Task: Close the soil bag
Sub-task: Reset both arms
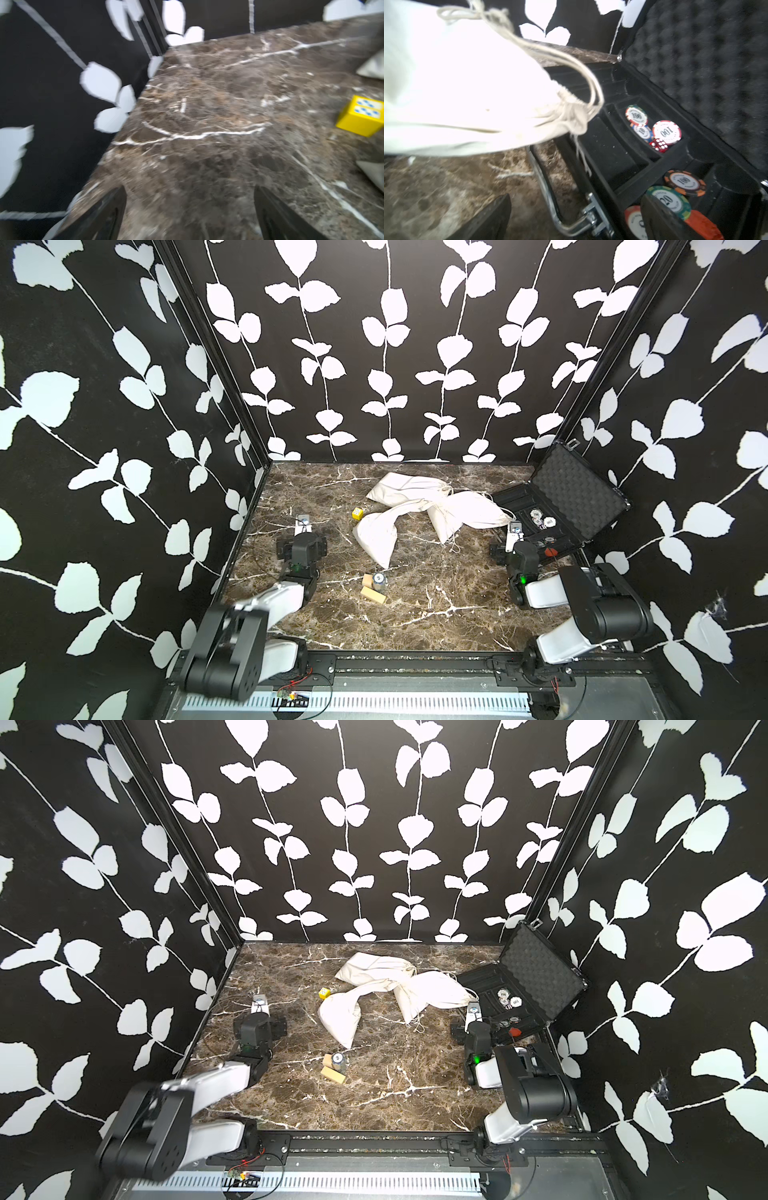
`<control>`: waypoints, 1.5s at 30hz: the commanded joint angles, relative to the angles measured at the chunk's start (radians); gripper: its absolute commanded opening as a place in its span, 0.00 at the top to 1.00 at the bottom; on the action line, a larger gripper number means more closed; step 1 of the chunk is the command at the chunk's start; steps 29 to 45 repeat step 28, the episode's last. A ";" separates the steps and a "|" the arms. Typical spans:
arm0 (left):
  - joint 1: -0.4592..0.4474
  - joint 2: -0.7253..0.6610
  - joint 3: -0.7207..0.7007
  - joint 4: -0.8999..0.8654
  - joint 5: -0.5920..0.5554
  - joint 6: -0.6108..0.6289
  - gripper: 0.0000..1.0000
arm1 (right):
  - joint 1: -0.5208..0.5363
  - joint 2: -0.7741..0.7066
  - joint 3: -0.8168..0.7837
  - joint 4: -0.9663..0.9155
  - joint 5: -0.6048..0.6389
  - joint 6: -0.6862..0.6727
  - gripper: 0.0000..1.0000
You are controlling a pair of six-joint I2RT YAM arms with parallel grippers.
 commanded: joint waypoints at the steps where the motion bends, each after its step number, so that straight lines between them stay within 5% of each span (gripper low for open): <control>1: 0.008 0.051 0.033 0.174 0.141 0.100 0.01 | -0.013 -0.012 0.060 0.016 -0.075 -0.024 0.00; 6: 0.087 0.252 -0.005 0.460 0.305 0.092 0.01 | -0.050 -0.012 0.152 -0.160 -0.098 0.015 0.00; 12: 0.144 0.217 0.080 0.230 0.381 0.034 0.01 | -0.063 -0.015 0.163 -0.187 -0.119 0.024 0.00; 45: 0.144 0.225 0.069 0.265 0.436 0.060 0.01 | -0.064 -0.021 0.157 -0.184 -0.119 0.024 0.01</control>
